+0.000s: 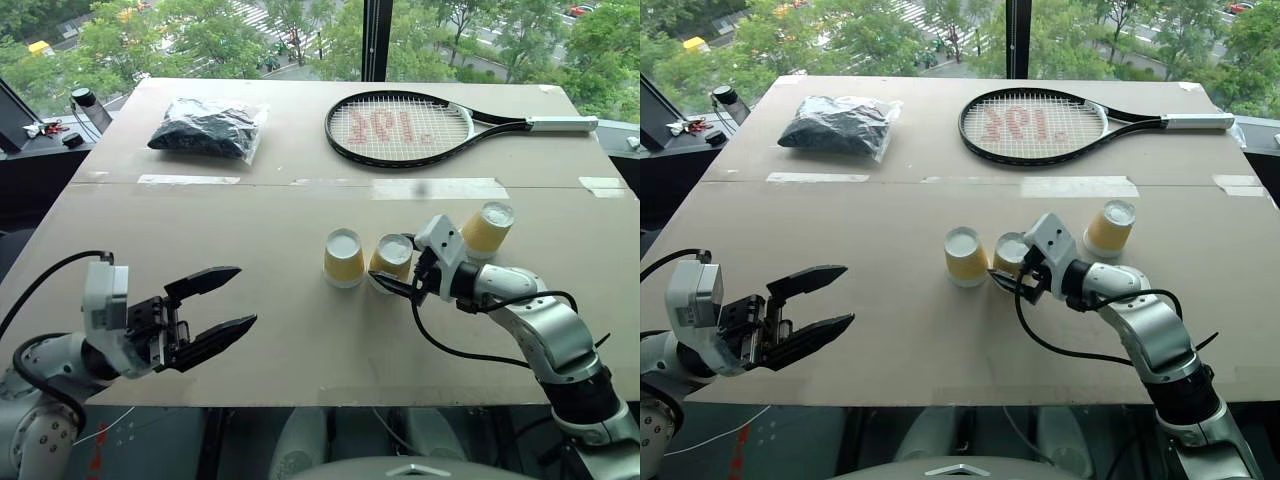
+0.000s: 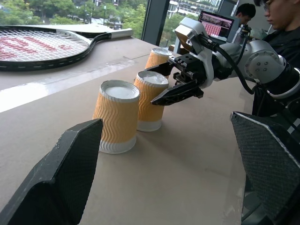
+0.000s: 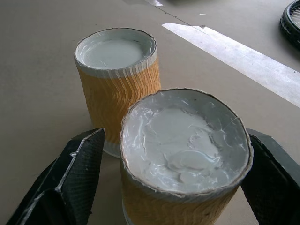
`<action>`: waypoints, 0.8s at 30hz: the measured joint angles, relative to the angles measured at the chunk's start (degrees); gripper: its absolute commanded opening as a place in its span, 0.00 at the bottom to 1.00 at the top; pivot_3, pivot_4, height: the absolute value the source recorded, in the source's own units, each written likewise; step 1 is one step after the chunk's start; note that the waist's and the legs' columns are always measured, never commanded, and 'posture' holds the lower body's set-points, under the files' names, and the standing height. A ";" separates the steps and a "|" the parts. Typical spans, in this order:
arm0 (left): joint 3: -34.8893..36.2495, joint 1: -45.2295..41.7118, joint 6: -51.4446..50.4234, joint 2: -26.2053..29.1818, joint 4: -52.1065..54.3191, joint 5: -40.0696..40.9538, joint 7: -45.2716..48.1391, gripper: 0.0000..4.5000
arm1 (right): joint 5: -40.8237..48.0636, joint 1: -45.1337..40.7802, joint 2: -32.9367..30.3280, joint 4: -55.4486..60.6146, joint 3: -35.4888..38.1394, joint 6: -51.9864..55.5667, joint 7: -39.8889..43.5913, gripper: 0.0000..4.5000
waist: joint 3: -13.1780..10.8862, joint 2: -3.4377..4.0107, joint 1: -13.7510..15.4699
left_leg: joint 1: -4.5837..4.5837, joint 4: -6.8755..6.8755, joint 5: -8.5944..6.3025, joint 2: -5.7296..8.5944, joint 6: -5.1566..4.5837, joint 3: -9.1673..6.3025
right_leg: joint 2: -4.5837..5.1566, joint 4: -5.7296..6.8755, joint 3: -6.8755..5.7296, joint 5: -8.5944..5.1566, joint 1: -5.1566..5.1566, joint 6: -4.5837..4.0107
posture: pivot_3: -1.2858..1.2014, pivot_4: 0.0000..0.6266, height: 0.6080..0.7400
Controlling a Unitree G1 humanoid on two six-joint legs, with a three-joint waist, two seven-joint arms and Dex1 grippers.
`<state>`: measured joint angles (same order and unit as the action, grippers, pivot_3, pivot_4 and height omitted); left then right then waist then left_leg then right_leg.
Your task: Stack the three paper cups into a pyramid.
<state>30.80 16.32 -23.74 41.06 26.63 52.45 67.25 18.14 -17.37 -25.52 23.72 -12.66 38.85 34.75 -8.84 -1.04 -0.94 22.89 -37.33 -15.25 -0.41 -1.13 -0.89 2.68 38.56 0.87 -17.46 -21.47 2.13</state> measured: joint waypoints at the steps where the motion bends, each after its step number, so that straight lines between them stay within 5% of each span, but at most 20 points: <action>1: -0.02 -0.20 -0.23 0.03 0.12 0.09 -0.29 1.00 | 0.00 0.03 -0.03 0.00 0.00 -0.03 0.02 0.98 | 0.00 0.00 0.00 | 0.00 0.00 0.00 0.00 0.00 0.00 | 0.00 0.00 0.00 0.00 0.00 0.00 | 0.52 0.24 1.00; 5: -1.95 -3.20 -2.46 0.68 2.33 1.36 -3.38 1.00 | 1.02 0.34 -1.85 1.34 1.63 -0.30 1.24 0.98 | 0.00 0.00 0.16 | 0.00 -0.04 0.00 0.00 0.00 0.00 | 0.00 0.00 0.00 0.00 0.02 0.01 | 0.52 0.24 1.00; 14: -4.97 -8.61 -5.20 1.27 2.71 2.17 -6.72 1.00 | 16.20 1.44 -7.55 9.76 18.25 2.21 5.75 0.98 | 0.00 -0.02 0.04 | -0.01 -0.06 0.00 0.00 -0.01 -0.02 | -0.02 0.04 0.00 0.00 0.05 0.01 | 0.52 0.24 1.00; 24: -6.60 -10.16 -5.74 1.48 2.74 2.72 -5.79 1.00 | 0.96 2.58 -9.92 -4.75 21.15 -3.12 -6.49 0.98 | 0.01 -0.02 0.21 | -0.01 -0.09 0.01 0.01 0.01 0.14 | -0.04 0.08 0.08 0.00 0.03 0.01 | 0.52 0.24 1.00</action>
<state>24.20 6.16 -29.48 42.54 29.37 55.18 61.45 19.10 -14.78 -35.44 18.98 8.49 35.73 28.26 -8.84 -1.06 -0.73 22.88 -37.42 -15.24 -0.41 -1.11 -0.75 2.64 38.64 0.95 -17.45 -21.44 2.14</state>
